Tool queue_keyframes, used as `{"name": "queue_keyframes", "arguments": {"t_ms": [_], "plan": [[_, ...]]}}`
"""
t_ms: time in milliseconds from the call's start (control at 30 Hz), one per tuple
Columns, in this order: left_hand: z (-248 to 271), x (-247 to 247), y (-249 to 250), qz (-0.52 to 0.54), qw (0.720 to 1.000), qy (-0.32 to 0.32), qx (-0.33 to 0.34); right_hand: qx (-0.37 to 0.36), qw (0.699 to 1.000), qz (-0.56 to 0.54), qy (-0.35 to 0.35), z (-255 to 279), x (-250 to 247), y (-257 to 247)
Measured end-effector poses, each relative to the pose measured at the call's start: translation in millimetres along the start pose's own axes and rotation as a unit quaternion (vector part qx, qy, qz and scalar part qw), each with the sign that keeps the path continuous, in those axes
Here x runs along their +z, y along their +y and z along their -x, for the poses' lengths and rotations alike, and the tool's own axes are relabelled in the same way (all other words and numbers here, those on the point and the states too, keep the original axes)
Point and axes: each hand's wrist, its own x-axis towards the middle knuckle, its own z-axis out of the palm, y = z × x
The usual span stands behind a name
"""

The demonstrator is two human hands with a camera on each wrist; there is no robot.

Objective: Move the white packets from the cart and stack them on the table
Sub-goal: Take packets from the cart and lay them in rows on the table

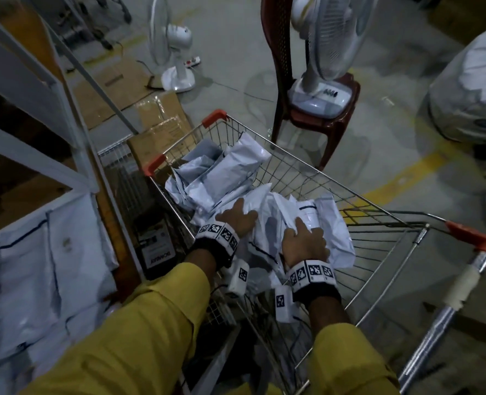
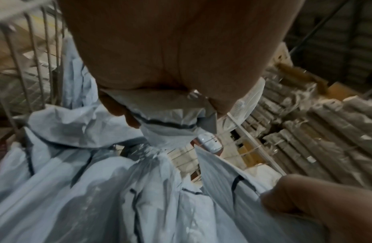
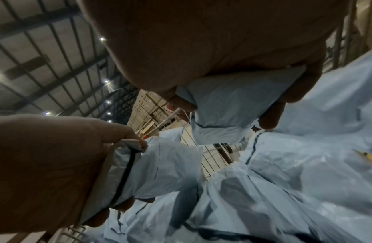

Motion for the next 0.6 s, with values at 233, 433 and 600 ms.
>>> {"name": "queue_keyframes", "arguments": {"t_ms": [233,433,600], "plan": [[74,-28,-12,0.053,0.993,0.089,0.052,-0.080,0.992,0.006,0.102,56,-32,-18],[140,-42,-33,0.110,0.967,0.204,0.110,-0.121,0.983,0.022,0.140,118,-50,-32],[202,-40,-46,0.158,0.939,0.290,0.097,-0.150,0.974,0.031,0.166,172,-59,-30]]}}
